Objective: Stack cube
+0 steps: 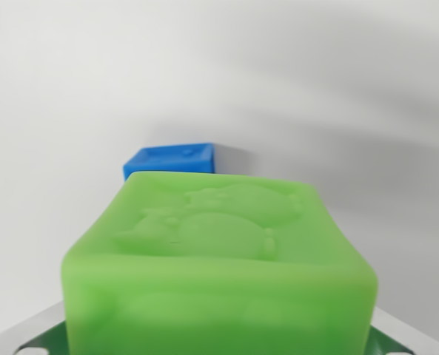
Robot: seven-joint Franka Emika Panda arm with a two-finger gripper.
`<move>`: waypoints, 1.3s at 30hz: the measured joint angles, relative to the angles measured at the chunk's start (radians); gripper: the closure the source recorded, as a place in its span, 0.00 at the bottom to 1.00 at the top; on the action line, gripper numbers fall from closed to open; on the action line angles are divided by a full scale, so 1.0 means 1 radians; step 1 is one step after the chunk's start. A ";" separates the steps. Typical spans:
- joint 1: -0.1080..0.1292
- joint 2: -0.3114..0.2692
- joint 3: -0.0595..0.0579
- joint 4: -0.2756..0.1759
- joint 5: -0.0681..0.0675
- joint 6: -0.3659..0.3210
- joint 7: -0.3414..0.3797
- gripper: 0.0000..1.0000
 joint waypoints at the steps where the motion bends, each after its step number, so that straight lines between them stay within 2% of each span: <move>1: 0.002 -0.005 0.001 -0.004 0.000 -0.001 0.004 1.00; 22: 0.033 -0.086 0.026 -0.064 0.000 -0.021 0.069 1.00; 39: 0.033 0.045 0.026 -0.081 -0.003 0.118 0.074 1.00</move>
